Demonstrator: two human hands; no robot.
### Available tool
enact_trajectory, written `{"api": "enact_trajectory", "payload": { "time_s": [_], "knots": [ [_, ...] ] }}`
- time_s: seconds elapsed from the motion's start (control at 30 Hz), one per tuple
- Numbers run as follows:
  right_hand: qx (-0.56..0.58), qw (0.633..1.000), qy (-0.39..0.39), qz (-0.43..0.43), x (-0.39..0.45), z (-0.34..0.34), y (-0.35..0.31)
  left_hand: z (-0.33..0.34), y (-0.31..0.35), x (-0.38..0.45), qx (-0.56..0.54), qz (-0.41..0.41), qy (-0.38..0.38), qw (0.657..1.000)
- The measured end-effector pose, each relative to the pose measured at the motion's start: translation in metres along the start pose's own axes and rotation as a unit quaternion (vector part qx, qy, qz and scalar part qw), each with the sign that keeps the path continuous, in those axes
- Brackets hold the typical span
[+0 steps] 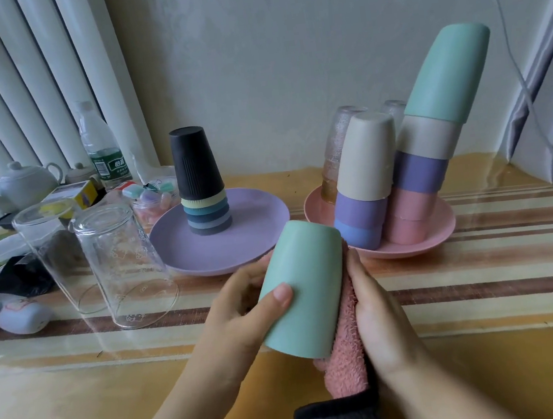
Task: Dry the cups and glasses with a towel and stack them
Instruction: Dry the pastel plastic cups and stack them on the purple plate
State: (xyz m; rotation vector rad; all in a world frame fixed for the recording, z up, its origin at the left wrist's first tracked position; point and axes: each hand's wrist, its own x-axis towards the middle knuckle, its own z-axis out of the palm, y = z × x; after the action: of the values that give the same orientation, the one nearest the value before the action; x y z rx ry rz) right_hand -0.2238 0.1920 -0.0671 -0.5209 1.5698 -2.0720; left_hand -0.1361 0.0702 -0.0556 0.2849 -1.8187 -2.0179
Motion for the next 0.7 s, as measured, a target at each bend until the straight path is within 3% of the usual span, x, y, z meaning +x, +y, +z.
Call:
{"api": "enact_trajectory", "payload": {
  "time_s": [0.1,0.2,0.27,0.4,0.47,0.57,0.7],
  "knots": [
    [-0.032,0.998,0.039,-0.045,0.002,-0.003,-0.002,0.001,-0.004,0.004,0.096,0.102,0.088,0.986],
    [-0.059,0.991,0.069,-0.095,0.0,-0.005,-0.01,0.009,-0.007,-0.001,0.211,0.144,0.08,0.963],
    [-0.095,0.987,0.061,-0.111,-0.004,0.0,-0.008,0.014,-0.006,-0.006,0.231,0.138,0.057,0.961],
    [-0.156,0.977,0.018,-0.141,-0.011,0.01,0.006,0.008,-0.005,-0.005,0.218,0.082,0.06,0.971],
    [-0.196,0.961,0.02,-0.193,-0.013,0.011,0.005,0.001,-0.001,-0.004,0.172,0.027,0.012,0.985],
    [-0.142,0.971,0.019,-0.19,-0.012,0.006,-0.003,0.0,0.012,-0.009,0.132,-0.045,-0.083,0.987],
    [-0.125,0.978,0.028,-0.166,-0.009,-0.001,-0.01,-0.002,0.023,-0.013,0.093,-0.139,-0.108,0.98]
  ]
}}
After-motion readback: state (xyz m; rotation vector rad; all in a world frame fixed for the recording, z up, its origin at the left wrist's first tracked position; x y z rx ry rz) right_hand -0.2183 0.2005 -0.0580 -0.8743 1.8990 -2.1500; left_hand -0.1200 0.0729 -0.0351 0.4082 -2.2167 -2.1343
